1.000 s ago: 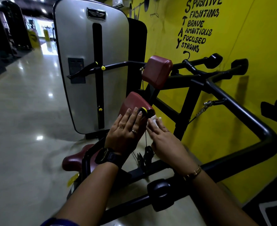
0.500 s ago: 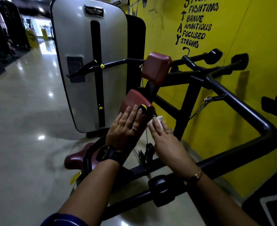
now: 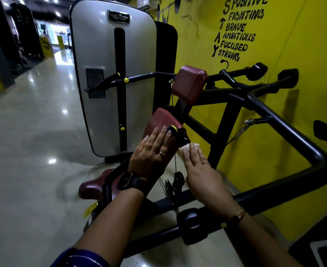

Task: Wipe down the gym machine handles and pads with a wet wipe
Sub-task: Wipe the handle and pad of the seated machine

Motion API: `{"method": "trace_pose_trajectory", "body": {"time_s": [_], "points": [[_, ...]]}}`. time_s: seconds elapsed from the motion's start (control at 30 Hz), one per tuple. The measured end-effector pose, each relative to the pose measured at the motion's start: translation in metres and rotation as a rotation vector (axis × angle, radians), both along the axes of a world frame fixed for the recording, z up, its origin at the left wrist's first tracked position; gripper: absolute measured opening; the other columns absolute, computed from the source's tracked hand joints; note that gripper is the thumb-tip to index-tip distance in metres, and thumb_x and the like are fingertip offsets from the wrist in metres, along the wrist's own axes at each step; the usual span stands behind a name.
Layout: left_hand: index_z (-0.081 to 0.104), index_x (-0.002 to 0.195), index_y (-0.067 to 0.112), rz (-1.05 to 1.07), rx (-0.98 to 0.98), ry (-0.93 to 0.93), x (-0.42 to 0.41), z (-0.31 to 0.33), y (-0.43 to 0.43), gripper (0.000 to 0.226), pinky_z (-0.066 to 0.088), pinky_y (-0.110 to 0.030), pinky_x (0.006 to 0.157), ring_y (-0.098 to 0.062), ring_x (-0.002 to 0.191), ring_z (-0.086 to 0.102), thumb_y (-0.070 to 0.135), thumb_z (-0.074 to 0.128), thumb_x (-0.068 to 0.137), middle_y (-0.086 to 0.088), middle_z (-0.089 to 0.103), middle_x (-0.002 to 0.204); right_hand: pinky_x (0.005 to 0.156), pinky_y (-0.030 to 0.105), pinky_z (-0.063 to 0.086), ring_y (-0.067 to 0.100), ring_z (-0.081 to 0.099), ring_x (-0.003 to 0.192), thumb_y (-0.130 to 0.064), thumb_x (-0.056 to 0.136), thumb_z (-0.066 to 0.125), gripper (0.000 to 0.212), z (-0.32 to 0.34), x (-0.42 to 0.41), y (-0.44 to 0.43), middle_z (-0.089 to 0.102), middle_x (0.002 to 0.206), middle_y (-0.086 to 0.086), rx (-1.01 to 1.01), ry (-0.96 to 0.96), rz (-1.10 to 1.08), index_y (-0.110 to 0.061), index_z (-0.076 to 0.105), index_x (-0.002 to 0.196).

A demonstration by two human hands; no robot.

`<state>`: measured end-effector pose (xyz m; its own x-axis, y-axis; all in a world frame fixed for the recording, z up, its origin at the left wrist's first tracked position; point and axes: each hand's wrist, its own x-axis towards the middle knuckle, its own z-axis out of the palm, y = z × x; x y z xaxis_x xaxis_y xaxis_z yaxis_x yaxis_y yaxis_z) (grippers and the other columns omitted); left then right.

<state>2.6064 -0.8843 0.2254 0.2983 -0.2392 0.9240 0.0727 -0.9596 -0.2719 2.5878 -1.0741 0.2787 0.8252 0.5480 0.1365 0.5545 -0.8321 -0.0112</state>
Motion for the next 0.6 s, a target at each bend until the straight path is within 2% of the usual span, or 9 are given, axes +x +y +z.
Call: {"method": "trace_pose_trajectory", "body": {"time_s": [0.07,0.1,0.17,0.23,0.27,0.33,0.4,0.5,0.6], "points": [[0.054,0.138,0.011,-0.005,-0.020,-0.014,0.000,0.000,-0.002,0.045,0.041,-0.036,0.105,-0.023,0.133,0.049,0.027,0.036,0.101,-0.008,0.050,0.145,0.105,0.029,0.038,0.022,-0.008,0.148,-0.012,0.097,0.036,0.079,-0.003,-0.010,-0.008,-0.033,0.151,0.004,-0.032,0.006,-0.022,-0.019,-0.024,0.148],[0.055,0.138,0.011,-0.014,-0.032,-0.021,0.000,0.001,-0.003,0.044,0.043,-0.036,0.104,-0.023,0.133,0.049,0.026,0.036,0.101,-0.008,0.050,0.145,0.100,0.031,0.042,0.024,0.008,0.148,-0.017,0.099,0.035,0.075,-0.004,-0.013,-0.011,-0.024,0.157,0.008,-0.017,0.009,-0.055,-0.019,-0.021,0.150],[0.057,0.137,0.011,-0.026,-0.038,-0.040,0.001,0.002,-0.004,0.043,0.046,-0.036,0.102,-0.022,0.132,0.051,0.024,0.035,0.102,-0.007,0.052,0.144,0.085,0.034,0.049,0.028,0.047,0.128,-0.025,0.101,0.031,0.066,-0.006,-0.013,-0.013,0.010,0.159,0.016,0.049,0.006,-0.127,-0.012,-0.009,0.152],[0.059,0.135,0.011,-0.025,-0.029,-0.056,0.002,0.003,-0.005,0.042,0.049,-0.037,0.099,-0.022,0.130,0.053,0.022,0.034,0.103,-0.007,0.054,0.142,0.072,0.031,0.045,0.026,0.060,0.107,-0.027,0.103,0.026,0.060,-0.005,-0.006,-0.009,0.040,0.145,0.016,0.099,-0.012,-0.184,-0.005,0.000,0.152],[0.060,0.134,0.012,-0.023,-0.026,-0.066,0.002,0.003,-0.004,0.042,0.050,-0.037,0.098,-0.022,0.129,0.054,0.022,0.034,0.103,-0.007,0.055,0.141,0.070,0.030,0.044,0.025,0.061,0.105,-0.028,0.103,0.025,0.060,-0.004,-0.002,-0.006,0.044,0.142,0.016,0.109,-0.018,-0.199,-0.003,0.000,0.152],[0.060,0.133,0.012,-0.019,-0.029,-0.074,0.003,0.002,-0.006,0.041,0.050,-0.037,0.097,-0.022,0.128,0.055,0.022,0.034,0.103,-0.006,0.055,0.140,0.079,0.029,0.047,0.025,0.053,0.122,-0.024,0.104,0.027,0.062,-0.004,0.003,-0.002,0.025,0.155,0.018,0.103,-0.008,-0.164,-0.005,-0.006,0.152],[0.059,0.134,0.013,-0.014,-0.034,-0.064,0.004,0.001,-0.006,0.042,0.050,-0.037,0.098,-0.022,0.129,0.054,0.024,0.035,0.102,-0.006,0.055,0.141,0.100,0.035,0.043,0.029,0.017,0.146,-0.013,0.100,0.033,0.070,-0.007,0.000,-0.002,-0.010,0.160,0.015,0.043,-0.006,-0.084,-0.012,-0.015,0.151],[0.058,0.136,0.012,-0.018,-0.037,-0.057,0.006,-0.001,-0.006,0.042,0.049,-0.037,0.098,-0.023,0.130,0.052,0.022,0.036,0.101,-0.007,0.053,0.142,0.113,0.038,0.027,0.028,-0.021,0.145,0.000,0.095,0.034,0.079,-0.010,-0.010,-0.010,-0.034,0.152,0.007,-0.073,-0.040,0.010,-0.017,-0.020,0.150],[0.058,0.136,0.012,-0.008,-0.034,-0.045,0.006,0.000,-0.006,0.043,0.048,-0.038,0.099,-0.023,0.131,0.051,0.019,0.036,0.100,-0.008,0.053,0.142,0.118,0.036,0.016,0.025,-0.028,0.141,-0.008,0.099,0.029,0.071,-0.013,-0.017,-0.019,-0.038,0.148,0.002,-0.088,0.014,0.044,-0.020,-0.018,0.150]]}}
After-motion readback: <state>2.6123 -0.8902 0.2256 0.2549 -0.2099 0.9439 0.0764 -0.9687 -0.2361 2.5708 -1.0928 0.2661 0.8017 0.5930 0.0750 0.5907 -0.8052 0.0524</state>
